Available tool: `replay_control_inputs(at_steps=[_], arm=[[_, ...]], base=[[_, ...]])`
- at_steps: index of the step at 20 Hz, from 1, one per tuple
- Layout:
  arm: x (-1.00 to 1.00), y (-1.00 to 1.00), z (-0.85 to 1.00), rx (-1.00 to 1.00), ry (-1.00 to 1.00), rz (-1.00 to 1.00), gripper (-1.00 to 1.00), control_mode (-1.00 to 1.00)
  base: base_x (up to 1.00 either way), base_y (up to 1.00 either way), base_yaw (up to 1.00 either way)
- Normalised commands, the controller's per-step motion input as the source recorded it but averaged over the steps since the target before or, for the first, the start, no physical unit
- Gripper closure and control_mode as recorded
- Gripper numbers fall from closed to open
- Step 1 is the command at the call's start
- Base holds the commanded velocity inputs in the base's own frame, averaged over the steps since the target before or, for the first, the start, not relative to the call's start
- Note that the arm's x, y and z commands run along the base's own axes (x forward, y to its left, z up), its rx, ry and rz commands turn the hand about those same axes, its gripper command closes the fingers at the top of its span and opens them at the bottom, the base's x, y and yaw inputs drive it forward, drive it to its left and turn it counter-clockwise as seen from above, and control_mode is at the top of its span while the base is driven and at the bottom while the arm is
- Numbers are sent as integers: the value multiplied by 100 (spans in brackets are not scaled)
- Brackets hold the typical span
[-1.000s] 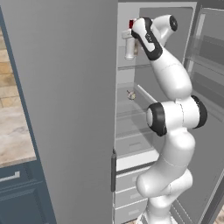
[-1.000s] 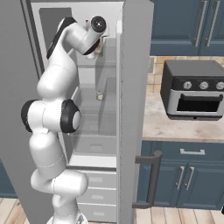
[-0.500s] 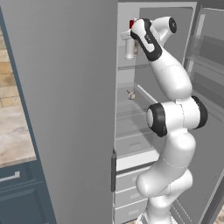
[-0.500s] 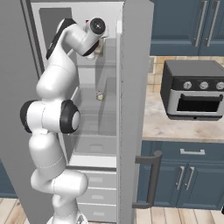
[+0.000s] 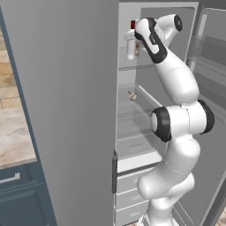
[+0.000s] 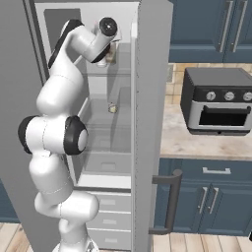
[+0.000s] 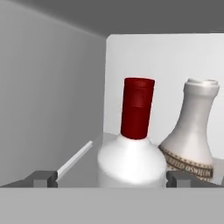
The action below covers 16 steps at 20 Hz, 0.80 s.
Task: Place the liquors on the top shelf of the fridge to keep them out of children's reach, and place the garlic on lower shelves for easy access.
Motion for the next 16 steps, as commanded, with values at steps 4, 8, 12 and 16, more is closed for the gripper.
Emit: replay_control_inputs(at_steps=[4,8,12,16], arm=[[-18,0,0,-4,0,0,-100,-100],[-28,0,0,-4,0,-6,-100,-100],[-30,0,0,-3,0,-12,-100,-100],[-46,0,0,-3,0,-13,-100,-100]], base=[[0,0,0],[0,0,0],[0,0,0],[0,0,0]])
